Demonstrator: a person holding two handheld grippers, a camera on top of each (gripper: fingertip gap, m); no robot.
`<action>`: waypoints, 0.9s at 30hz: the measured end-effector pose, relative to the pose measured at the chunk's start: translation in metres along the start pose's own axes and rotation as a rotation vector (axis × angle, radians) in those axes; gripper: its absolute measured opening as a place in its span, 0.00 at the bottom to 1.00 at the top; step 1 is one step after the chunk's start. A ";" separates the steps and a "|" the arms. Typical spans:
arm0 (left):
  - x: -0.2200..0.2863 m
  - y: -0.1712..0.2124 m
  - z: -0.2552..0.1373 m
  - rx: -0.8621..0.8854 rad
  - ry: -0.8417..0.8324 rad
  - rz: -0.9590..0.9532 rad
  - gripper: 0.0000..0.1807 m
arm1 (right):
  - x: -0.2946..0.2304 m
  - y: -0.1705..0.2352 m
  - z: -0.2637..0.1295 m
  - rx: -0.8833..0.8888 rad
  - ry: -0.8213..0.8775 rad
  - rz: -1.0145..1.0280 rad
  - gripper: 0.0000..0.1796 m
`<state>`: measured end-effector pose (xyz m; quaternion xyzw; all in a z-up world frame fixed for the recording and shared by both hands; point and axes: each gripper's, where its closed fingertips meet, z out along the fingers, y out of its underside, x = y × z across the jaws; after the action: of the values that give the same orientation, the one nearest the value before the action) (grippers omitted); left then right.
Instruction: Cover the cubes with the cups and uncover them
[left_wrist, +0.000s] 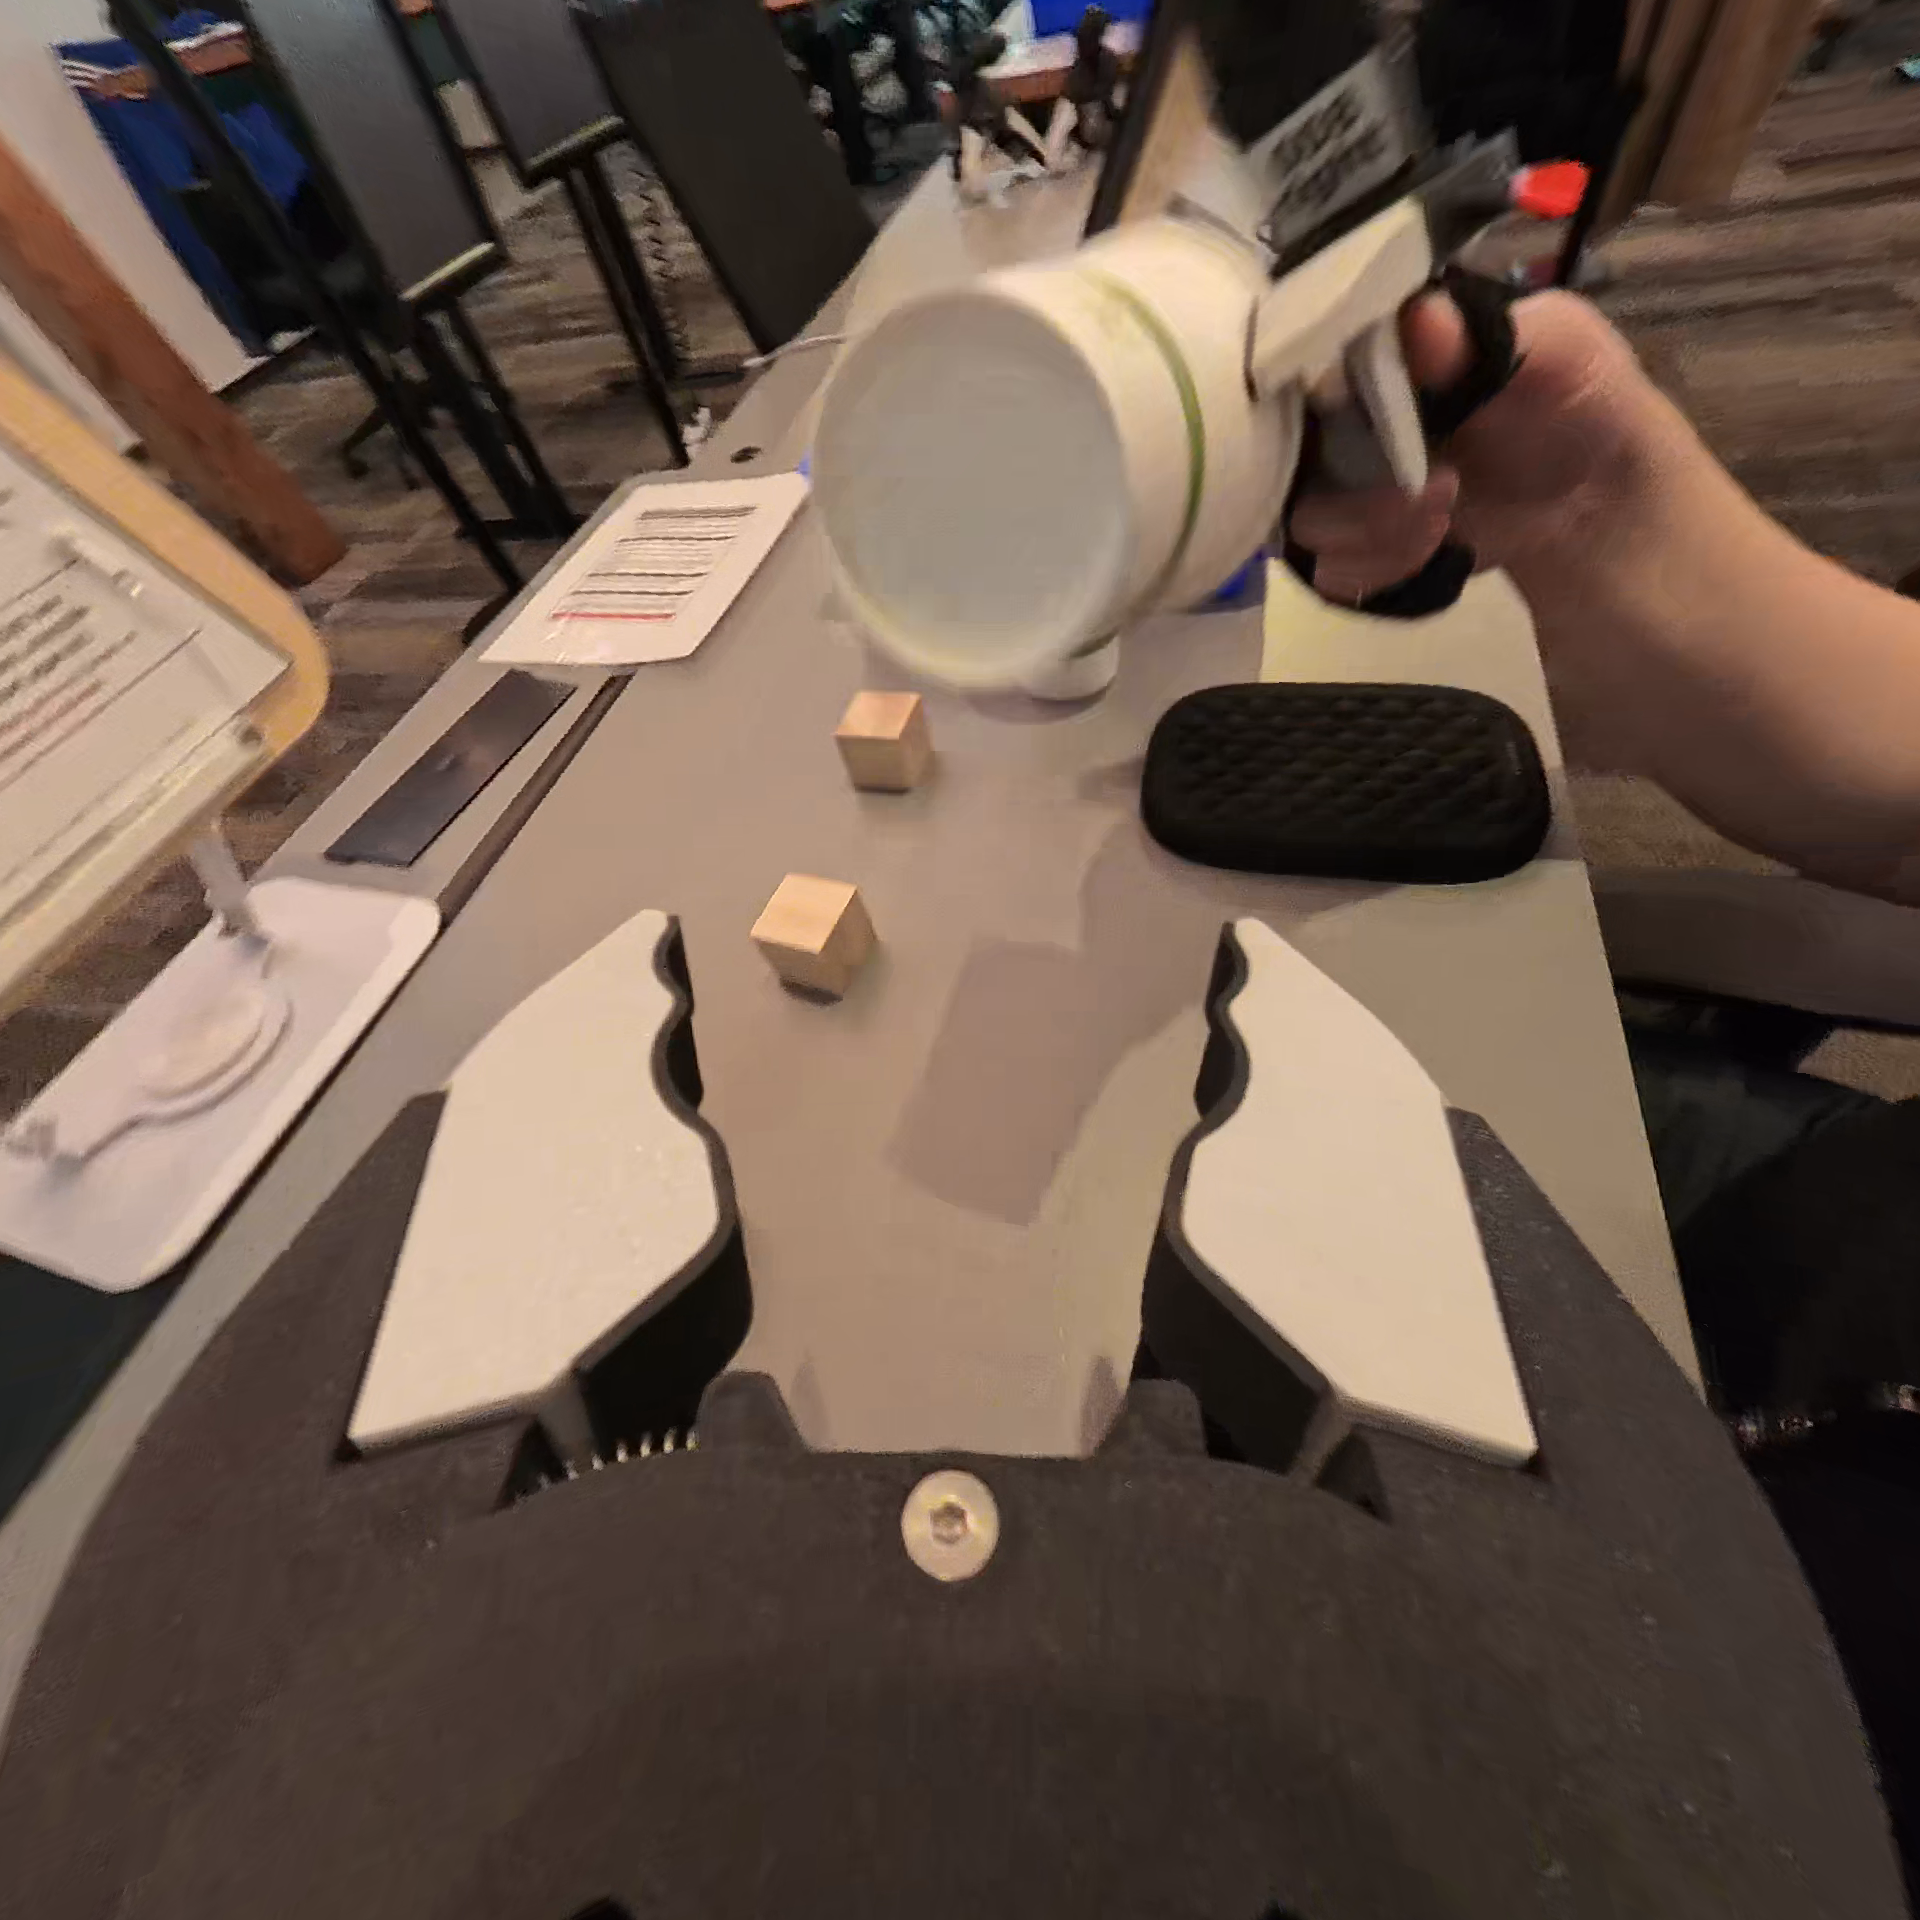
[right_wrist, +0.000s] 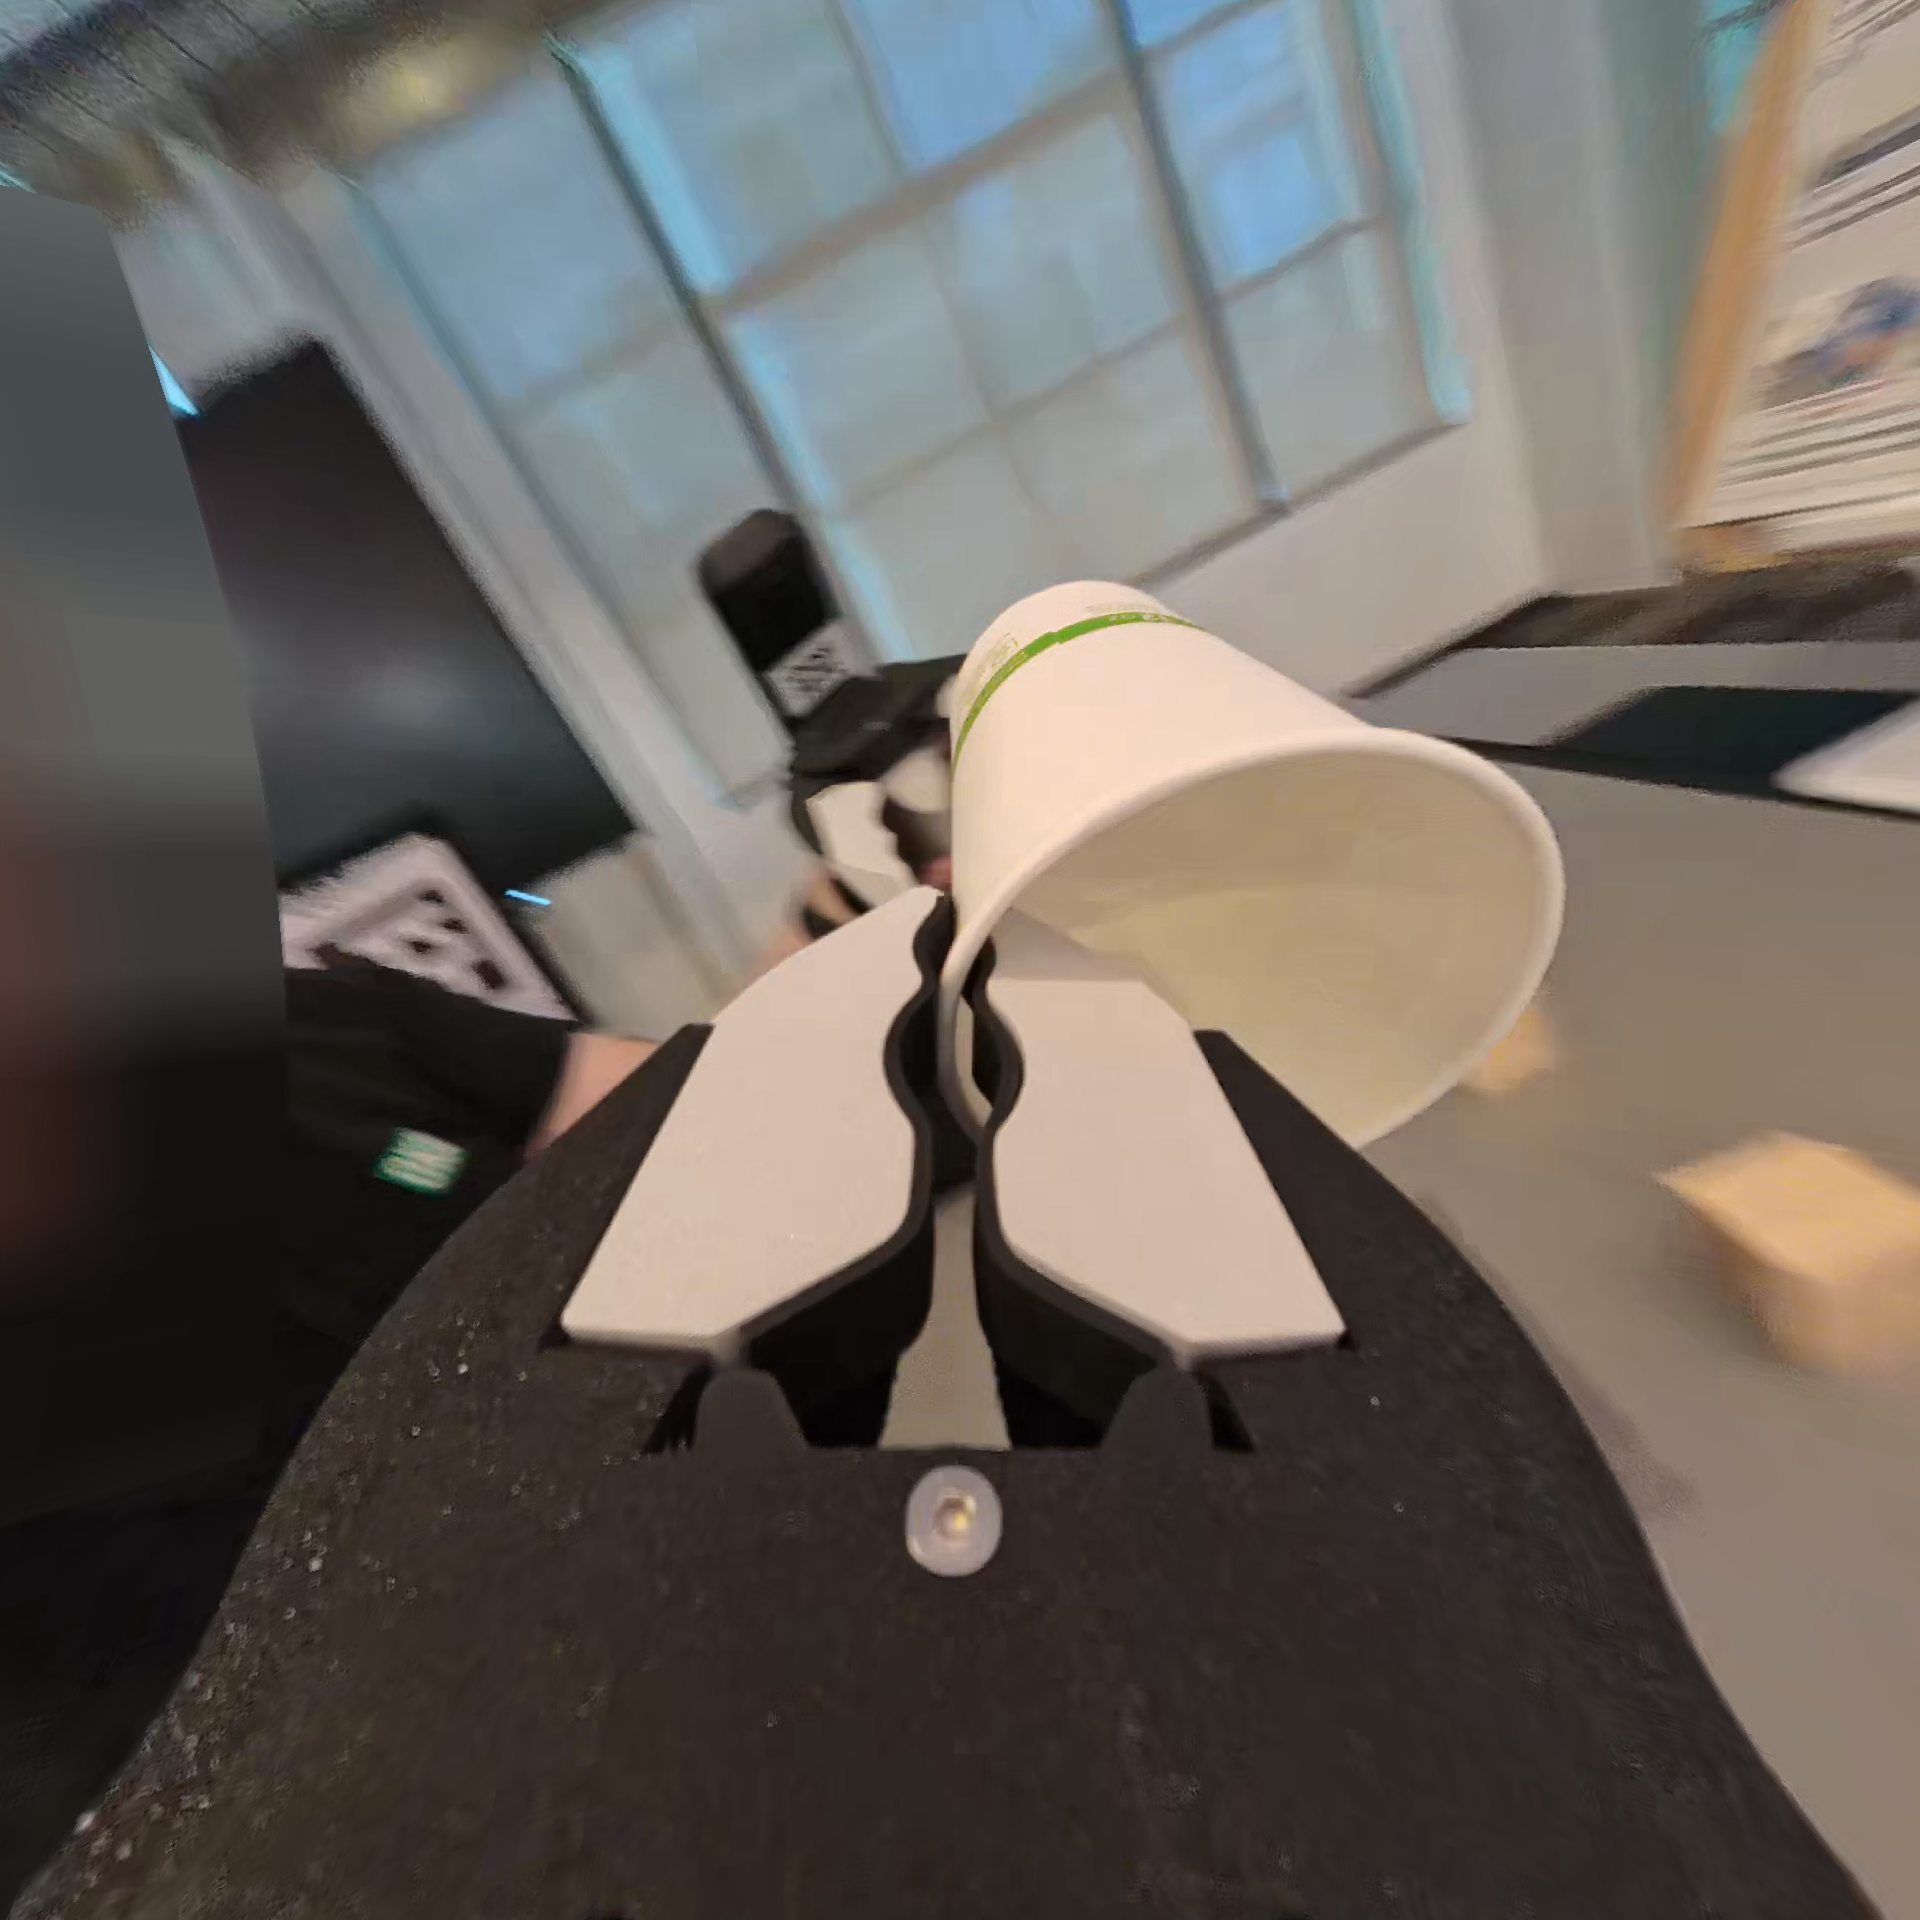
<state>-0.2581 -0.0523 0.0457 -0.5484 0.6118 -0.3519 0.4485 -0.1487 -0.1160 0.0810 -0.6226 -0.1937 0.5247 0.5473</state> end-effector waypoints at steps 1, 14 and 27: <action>0.000 0.010 -0.007 0.013 -0.023 -0.024 0.49 | 0.010 -0.007 -0.017 -0.053 0.132 -0.088 0.00; 0.004 0.095 -0.048 -0.027 -0.214 -0.208 0.45 | 0.095 -0.028 -0.210 -1.193 0.933 -0.189 0.00; 0.016 0.111 -0.085 -0.073 -0.298 -0.188 0.45 | 0.125 0.007 -0.203 -1.544 0.867 -0.190 0.00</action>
<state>-0.3771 -0.0567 -0.0290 -0.6653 0.4967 -0.2847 0.4792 0.0714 -0.1138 -0.0106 -0.9430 -0.3200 -0.0816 0.0416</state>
